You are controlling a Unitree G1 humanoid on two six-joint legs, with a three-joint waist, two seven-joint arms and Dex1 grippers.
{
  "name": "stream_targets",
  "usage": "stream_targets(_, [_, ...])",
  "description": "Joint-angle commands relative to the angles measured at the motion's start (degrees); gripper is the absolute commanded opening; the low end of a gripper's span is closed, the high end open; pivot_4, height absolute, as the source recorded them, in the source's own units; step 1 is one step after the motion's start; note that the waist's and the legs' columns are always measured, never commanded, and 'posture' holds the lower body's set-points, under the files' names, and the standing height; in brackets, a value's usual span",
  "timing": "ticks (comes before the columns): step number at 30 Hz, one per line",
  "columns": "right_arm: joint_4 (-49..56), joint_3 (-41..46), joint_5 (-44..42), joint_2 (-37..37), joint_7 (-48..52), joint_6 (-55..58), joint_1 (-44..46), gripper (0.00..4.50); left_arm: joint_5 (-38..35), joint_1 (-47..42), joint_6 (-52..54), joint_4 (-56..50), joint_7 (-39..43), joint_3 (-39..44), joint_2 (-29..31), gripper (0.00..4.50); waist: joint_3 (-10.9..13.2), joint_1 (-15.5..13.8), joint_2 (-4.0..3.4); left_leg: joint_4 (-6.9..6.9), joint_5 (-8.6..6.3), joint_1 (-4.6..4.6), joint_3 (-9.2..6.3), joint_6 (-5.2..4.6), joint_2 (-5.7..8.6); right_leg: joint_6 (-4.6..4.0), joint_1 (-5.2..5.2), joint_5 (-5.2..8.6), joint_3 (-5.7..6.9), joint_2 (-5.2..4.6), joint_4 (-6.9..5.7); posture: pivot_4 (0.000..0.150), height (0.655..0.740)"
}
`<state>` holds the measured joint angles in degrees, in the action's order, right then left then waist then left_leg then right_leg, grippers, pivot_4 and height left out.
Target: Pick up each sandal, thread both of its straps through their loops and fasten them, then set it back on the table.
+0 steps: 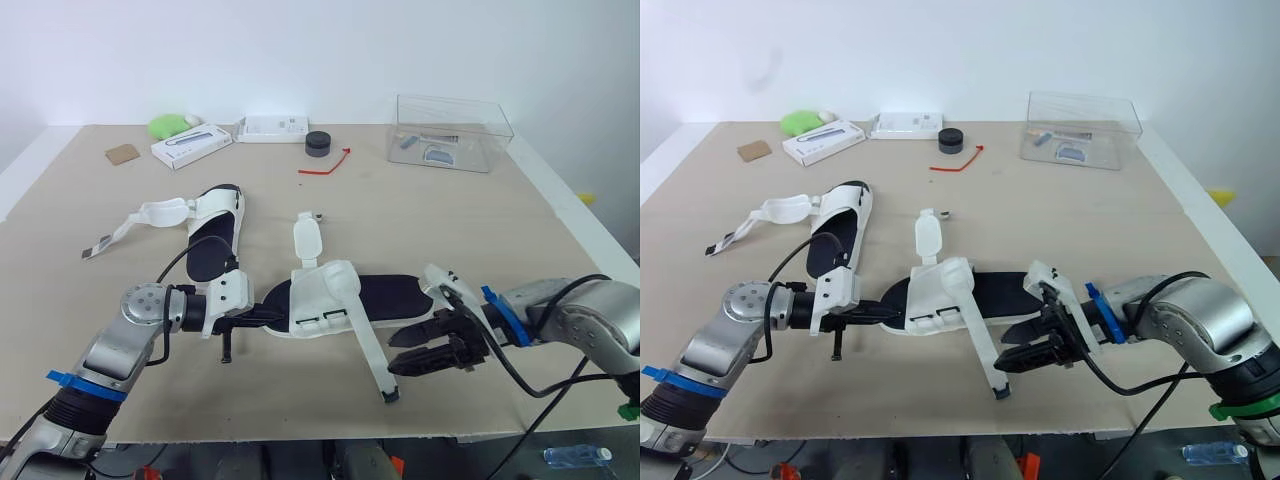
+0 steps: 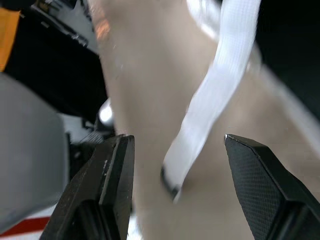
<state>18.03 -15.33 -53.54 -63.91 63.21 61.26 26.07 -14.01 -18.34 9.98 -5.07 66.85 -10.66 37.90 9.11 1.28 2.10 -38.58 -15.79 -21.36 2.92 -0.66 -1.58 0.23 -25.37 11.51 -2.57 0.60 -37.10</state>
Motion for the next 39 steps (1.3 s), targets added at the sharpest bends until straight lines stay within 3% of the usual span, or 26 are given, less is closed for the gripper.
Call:
stream_targets(1, [1.70,2.14,-0.93,2.24,-1.33,3.00,-1.62,3.10,-0.18,-0.48,-0.23,-0.20,0.41,0.28,0.31,0.00,0.00,0.01,0.00,0.00,0.00,0.00,-0.01,0.00,0.00,0.00,0.00,0.00,0.01,0.00,0.00,0.150,0.7261])
stream_targets(5, [1.12,0.21,4.21,5.25,-4.13,2.61,-3.08,3.10,-0.35,-0.61,0.11,-0.54,0.39,0.20,0.21,0.00,0.00,0.03,0.00,-0.01,0.00,0.01,0.00,0.00,-0.02,0.00,0.00,-0.01,-0.01,0.04,-0.02,0.150,0.7261])
stream_targets(12, [-0.66,2.20,4.58,8.37,-5.30,6.60,-3.52,3.10,-0.53,-0.68,0.49,-0.83,0.43,0.37,0.42,0.00,-0.01,0.05,0.01,-0.01,0.00,0.01,0.01,0.00,-0.02,0.01,0.00,-0.01,-0.01,0.07,-0.01,0.150,0.7261])
stream_targets(15, [-0.25,2.72,2.09,8.14,-2.65,10.23,-2.78,2.39,-0.54,-0.72,0.60,-0.94,0.40,0.42,0.46,0.00,-0.01,0.04,0.01,-0.01,0.00,0.01,0.00,0.00,-0.02,0.00,0.01,-0.01,-0.01,0.08,-0.02,0.150,0.7261])
stream_targets(17, [0.24,2.88,0.89,7.86,-1.13,12.05,-2.25,1.59,-0.54,-0.79,0.65,-0.92,0.40,0.46,0.46,0.00,-0.01,0.05,0.01,-0.01,0.00,0.01,0.00,0.00,-0.02,0.00,0.00,-0.01,-0.01,0.09,-0.02,0.150,0.7261])
stream_targets(18, [0.42,2.73,0.33,7.69,-0.50,13.15,-2.03,0.88,-0.53,-0.88,0.67,-0.85,0.38,0.46,0.42,0.00,-0.01,0.05,0.01,-0.01,0.00,0.01,0.00,0.00,-0.02,0.00,0.00,-0.01,-0.02,0.09,-0.01,0.150,0.7261])
stream_targets(20, [0.75,2.47,0.45,7.58,-0.16,13.80,-2.00,0.19,-0.50,-0.97,0.69,-0.83,0.28,0.42,0.31,0.00,-0.01,0.05,0.01,-0.01,0.00,0.00,-0.01,0.00,-0.02,0.00,0.00,-0.01,-0.01,0.09,-0.01,0.150,0.7261])
stream_targets(21, [0.85,2.45,0.86,7.71,-0.51,13.83,-2.08,0.05,-0.50,-1.00,0.72,-0.85,0.21,0.39,0.24,0.00,-0.01,0.05,0.01,-0.01,0.00,0.00,0.00,0.00,-0.02,0.00,0.00,-0.01,-0.01,0.09,-0.01,0.150,0.7261])
stream_targets(28, [-0.34,5.67,0.68,11.89,-3.54,13.17,-1.49,0.05,-0.58,-0.90,1.01,-1.05,-0.06,0.43,0.13,0.00,-0.01,0.05,0.01,-0.01,0.00,0.01,-0.01,0.00,-0.02,0.00,0.00,-0.01,-0.01,0.10,-0.01,0.150,0.7261])
stream_targets(32, [-3.14,10.62,-2.83,16.54,-5.98,16.76,3.35,0.05,-0.62,-0.91,1.16,-1.10,-0.17,0.53,0.01,0.00,0.00,0.12,0.00,-0.02,0.00,0.01,0.01,0.00,-0.02,0.02,0.00,-0.05,-0.04,0.12,-0.02,0.150,0.7261])
stream_targets(39, [-14.84,19.43,-7.12,26.93,-14.81,27.51,20.78,0.05,-0.13,-1.71,0.86,-0.30,-0.41,0.28,-0.65,0.00,0.01,0.15,0.00,-0.02,0.00,0.00,0.02,0.00,-0.03,0.00,-0.01,-0.07,-0.06,0.13,-0.02,0.150,0.7261])
